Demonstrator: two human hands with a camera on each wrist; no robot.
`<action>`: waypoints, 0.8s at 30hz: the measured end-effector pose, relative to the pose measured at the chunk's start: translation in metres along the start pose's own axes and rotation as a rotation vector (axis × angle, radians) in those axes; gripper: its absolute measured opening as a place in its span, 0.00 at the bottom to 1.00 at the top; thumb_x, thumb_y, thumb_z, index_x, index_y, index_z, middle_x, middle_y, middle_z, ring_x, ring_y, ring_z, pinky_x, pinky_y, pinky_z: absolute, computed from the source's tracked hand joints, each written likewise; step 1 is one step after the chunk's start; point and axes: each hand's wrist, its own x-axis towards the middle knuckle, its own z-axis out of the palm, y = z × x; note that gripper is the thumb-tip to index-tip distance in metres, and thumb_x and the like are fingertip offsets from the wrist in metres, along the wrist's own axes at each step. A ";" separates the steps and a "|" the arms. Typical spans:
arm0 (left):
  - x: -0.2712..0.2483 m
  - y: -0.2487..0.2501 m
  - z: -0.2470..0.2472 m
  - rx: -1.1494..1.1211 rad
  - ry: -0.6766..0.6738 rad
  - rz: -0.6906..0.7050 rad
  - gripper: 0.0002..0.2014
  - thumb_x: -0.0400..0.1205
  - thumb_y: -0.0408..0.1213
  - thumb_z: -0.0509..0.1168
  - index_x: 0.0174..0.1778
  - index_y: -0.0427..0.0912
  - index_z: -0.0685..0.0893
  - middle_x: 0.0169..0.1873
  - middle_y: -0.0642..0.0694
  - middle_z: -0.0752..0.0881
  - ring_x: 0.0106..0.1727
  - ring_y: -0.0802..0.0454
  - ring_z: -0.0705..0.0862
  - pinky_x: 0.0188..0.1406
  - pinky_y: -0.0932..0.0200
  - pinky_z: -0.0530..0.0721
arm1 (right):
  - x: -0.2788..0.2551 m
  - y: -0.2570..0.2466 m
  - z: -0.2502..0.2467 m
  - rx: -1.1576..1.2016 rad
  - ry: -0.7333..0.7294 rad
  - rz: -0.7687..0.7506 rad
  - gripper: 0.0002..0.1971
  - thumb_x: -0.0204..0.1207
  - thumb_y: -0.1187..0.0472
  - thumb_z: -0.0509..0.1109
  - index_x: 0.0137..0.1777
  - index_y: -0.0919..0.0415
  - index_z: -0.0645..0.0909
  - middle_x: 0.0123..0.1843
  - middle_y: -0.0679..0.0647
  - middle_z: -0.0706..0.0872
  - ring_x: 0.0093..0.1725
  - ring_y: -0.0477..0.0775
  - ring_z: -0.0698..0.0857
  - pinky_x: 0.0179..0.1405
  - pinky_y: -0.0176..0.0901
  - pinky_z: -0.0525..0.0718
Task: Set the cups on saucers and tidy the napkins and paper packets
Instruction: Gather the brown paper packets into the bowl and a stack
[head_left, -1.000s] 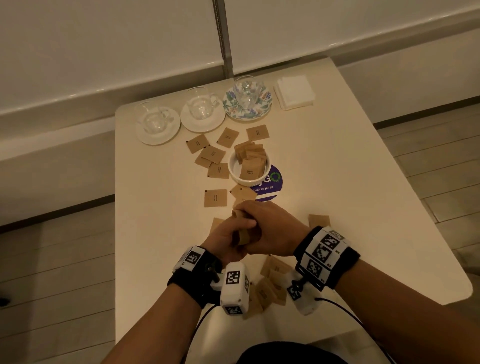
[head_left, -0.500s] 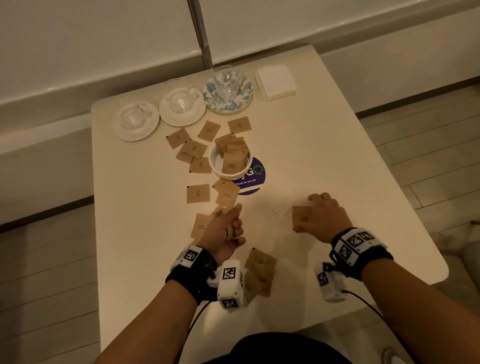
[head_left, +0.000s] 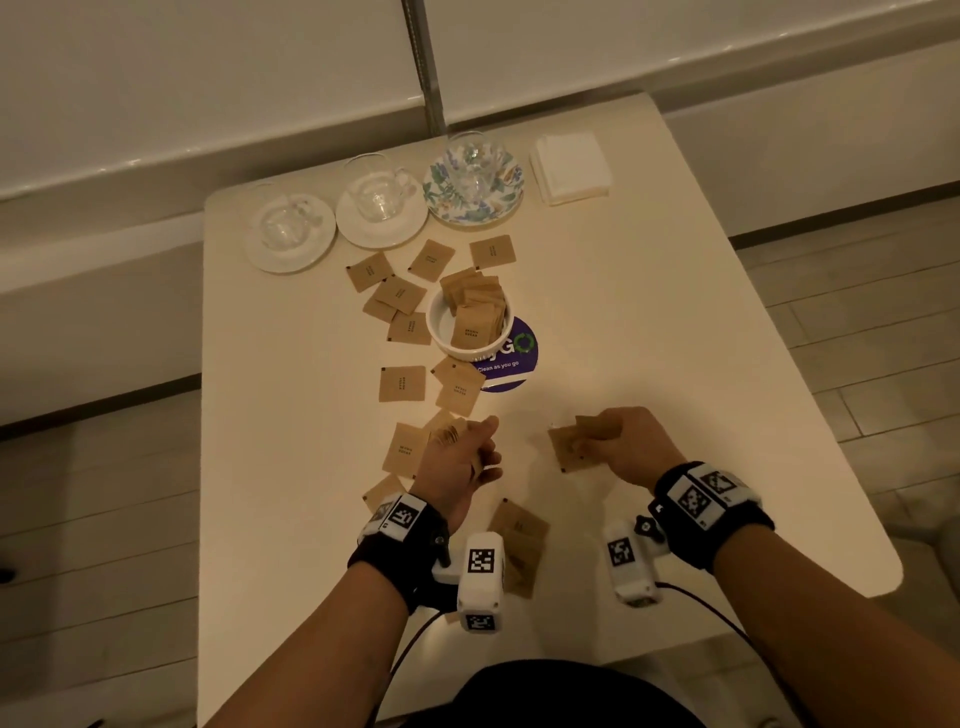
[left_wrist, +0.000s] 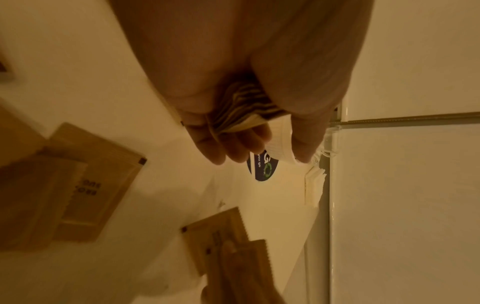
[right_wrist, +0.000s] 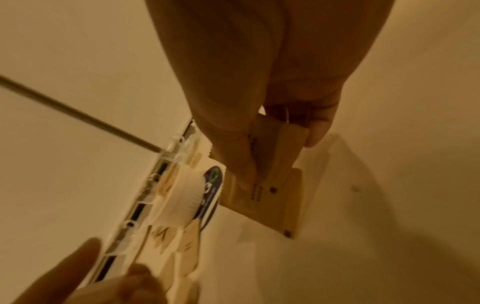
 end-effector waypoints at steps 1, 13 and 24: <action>0.000 0.000 0.001 0.020 0.009 0.025 0.07 0.79 0.38 0.73 0.41 0.44 0.80 0.29 0.48 0.82 0.32 0.52 0.83 0.35 0.55 0.85 | -0.001 -0.008 0.002 -0.005 -0.016 -0.053 0.07 0.69 0.62 0.80 0.38 0.64 0.86 0.36 0.56 0.85 0.39 0.55 0.82 0.40 0.48 0.78; 0.003 0.008 0.008 0.036 -0.109 -0.042 0.23 0.74 0.63 0.71 0.54 0.48 0.90 0.41 0.42 0.88 0.39 0.52 0.86 0.45 0.44 0.89 | -0.029 -0.100 0.041 -0.327 -0.122 -0.601 0.08 0.78 0.61 0.67 0.40 0.65 0.81 0.37 0.56 0.87 0.38 0.57 0.85 0.43 0.54 0.83; -0.001 0.013 -0.008 -0.034 -0.089 -0.050 0.28 0.67 0.54 0.78 0.59 0.42 0.86 0.39 0.43 0.80 0.34 0.52 0.79 0.28 0.60 0.81 | -0.029 -0.094 0.041 0.365 -0.360 -0.173 0.03 0.79 0.66 0.64 0.45 0.61 0.78 0.40 0.54 0.84 0.37 0.47 0.85 0.34 0.40 0.86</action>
